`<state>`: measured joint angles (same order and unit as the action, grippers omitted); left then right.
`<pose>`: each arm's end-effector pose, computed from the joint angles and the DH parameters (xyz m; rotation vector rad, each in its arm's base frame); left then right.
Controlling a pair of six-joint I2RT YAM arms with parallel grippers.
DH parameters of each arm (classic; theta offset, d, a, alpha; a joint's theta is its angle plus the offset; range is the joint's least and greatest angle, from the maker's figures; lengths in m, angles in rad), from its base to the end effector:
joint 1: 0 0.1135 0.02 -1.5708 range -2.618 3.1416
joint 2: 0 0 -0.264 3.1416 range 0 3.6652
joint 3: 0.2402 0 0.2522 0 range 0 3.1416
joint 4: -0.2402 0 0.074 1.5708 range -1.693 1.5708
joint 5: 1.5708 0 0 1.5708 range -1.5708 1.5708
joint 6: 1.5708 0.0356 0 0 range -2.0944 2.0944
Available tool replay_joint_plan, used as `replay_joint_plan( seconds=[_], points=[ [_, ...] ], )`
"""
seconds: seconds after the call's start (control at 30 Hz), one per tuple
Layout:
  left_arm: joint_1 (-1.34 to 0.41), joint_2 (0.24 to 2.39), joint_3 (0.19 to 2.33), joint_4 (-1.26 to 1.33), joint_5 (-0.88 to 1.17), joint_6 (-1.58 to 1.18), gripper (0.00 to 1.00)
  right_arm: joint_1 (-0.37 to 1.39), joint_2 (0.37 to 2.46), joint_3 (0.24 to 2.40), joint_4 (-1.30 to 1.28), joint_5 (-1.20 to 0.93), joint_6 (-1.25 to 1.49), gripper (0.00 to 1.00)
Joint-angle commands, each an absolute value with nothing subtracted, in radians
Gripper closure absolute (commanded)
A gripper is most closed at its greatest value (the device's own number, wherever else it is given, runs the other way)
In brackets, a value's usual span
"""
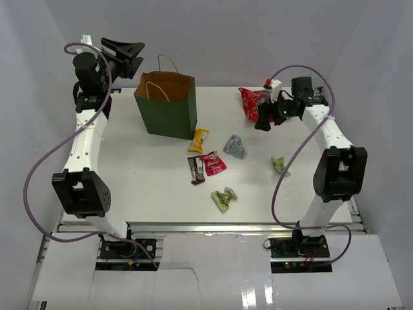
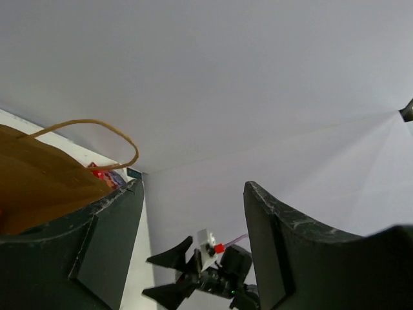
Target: Place the snacks into the paper bag
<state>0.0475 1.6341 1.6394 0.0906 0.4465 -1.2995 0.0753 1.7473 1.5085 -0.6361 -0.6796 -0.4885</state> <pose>0.3873 0.0030 0.4484 -0.6800 1.4882 -1.3159 0.3810 0.0512 0.2957 -0.9088 2.0943 0.6150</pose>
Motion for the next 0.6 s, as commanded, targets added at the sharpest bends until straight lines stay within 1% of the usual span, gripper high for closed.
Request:
replay_joint_plan(
  seconds=[0.0, 0.03, 0.07, 0.1, 0.13, 0.17, 0.2, 0.27, 0.3, 0.33, 0.37, 0.4, 0.43, 0.5, 0.57],
  points=[
    [0.072, 1.580, 1.752, -0.056, 0.462, -1.071, 0.26, 0.104, 1.822, 1.685, -0.546, -0.313, -0.356, 0.08],
    [0.075, 1.574, 1.791, -0.160, 0.436, -1.011, 0.26, 0.113, 1.874, 1.721, -0.540, -0.245, -0.354, 0.06],
    [0.077, 1.547, 1.801, -0.211, 0.419, -0.953, 0.26, 0.126, 1.900, 1.753, -0.531, -0.166, -0.356, 0.04],
    [0.077, 1.525, 1.799, -0.257, 0.393, -0.836, 0.26, 0.149, 1.958, 1.814, -0.503, -0.020, -0.350, 0.02],
    [0.077, 1.499, 1.789, -0.303, 0.362, -0.778, 0.26, 0.158, 1.992, 1.853, -0.499, 0.048, -0.339, 0.01],
    [0.077, 1.465, 1.734, -0.374, 0.286, -0.726, 0.26, 0.166, 2.028, 1.897, -0.502, 0.093, -0.321, 0.04],
    [0.077, 1.383, 1.691, -0.400, 0.243, -0.644, 0.25, 0.170, 2.101, 2.002, -0.535, 0.133, -0.248, 0.05],
    [0.077, 1.281, 1.579, -0.443, 0.155, -0.585, 0.23, 0.172, 2.166, 2.104, -0.581, 0.111, -0.172, 0.06],
    [0.077, 1.170, 1.449, -0.448, 0.084, -0.562, 0.19, 0.172, 2.204, 2.144, -0.589, 0.054, -0.113, 0.06],
    [0.077, 1.113, 1.381, -0.451, 0.062, -0.557, 0.17, 0.173, 2.212, 2.141, -0.580, 0.042, -0.077, 0.06],
    [0.077, 1.057, 1.317, -0.451, 0.051, -0.557, 0.16, 0.175, 2.218, 2.134, -0.539, 0.034, -0.043, 0.06],
    [0.077, 1.008, 1.201, -0.451, 0.049, -0.558, 0.15, 0.175, 2.223, 2.126, -0.513, 0.023, -0.014, 0.05],
    [0.077, 0.915, 1.149, -0.453, 0.058, -0.571, 0.15, 0.175, 2.236, 2.122, -0.488, 0.023, 0.044, 0.05],
    [0.077, 0.835, 1.019, -0.468, 0.095, -0.592, 0.15, 0.178, 2.273, 2.141, -0.456, 0.060, 0.093, 0.04],
    [0.077, 0.727, 0.947, -0.491, 0.115, -0.643, 0.15, 0.190, 2.292, 2.155, -0.440, 0.095, 0.120, 0.03]
  ],
)
